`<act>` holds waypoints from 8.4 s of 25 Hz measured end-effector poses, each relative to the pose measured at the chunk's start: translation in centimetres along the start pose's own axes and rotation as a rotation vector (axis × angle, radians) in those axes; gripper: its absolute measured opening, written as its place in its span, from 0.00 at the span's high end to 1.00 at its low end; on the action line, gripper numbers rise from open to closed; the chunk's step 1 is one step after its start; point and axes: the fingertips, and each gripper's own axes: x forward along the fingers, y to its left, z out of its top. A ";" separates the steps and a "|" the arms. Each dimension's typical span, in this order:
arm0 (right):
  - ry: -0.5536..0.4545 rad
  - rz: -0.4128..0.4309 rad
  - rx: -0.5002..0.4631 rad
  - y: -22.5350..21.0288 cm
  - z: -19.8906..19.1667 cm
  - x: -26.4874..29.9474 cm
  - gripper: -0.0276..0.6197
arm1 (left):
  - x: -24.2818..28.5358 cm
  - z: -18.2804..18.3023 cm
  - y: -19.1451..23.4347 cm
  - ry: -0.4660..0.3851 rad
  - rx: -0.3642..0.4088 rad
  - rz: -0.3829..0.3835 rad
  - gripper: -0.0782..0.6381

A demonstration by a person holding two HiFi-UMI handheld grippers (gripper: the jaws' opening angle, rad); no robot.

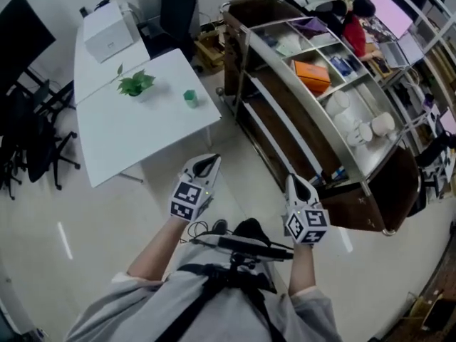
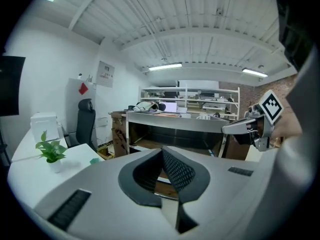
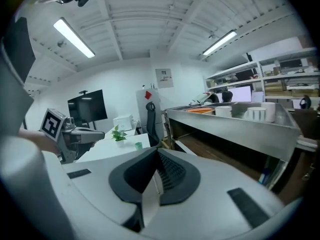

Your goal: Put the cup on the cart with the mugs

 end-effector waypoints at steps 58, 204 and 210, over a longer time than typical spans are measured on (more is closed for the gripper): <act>0.336 0.253 -0.203 10.1 -2.1 50.4 0.94 | 27.7 -18.4 36.1 0.411 -0.090 0.098 0.28; -0.158 -0.539 0.118 -40.2 20.4 0.4 0.94 | 60.6 23.0 -36.4 0.234 0.541 -0.831 0.28; -0.161 -0.517 0.119 -39.4 19.6 -1.1 0.94 | 55.7 26.4 -34.8 0.143 0.501 -0.817 0.29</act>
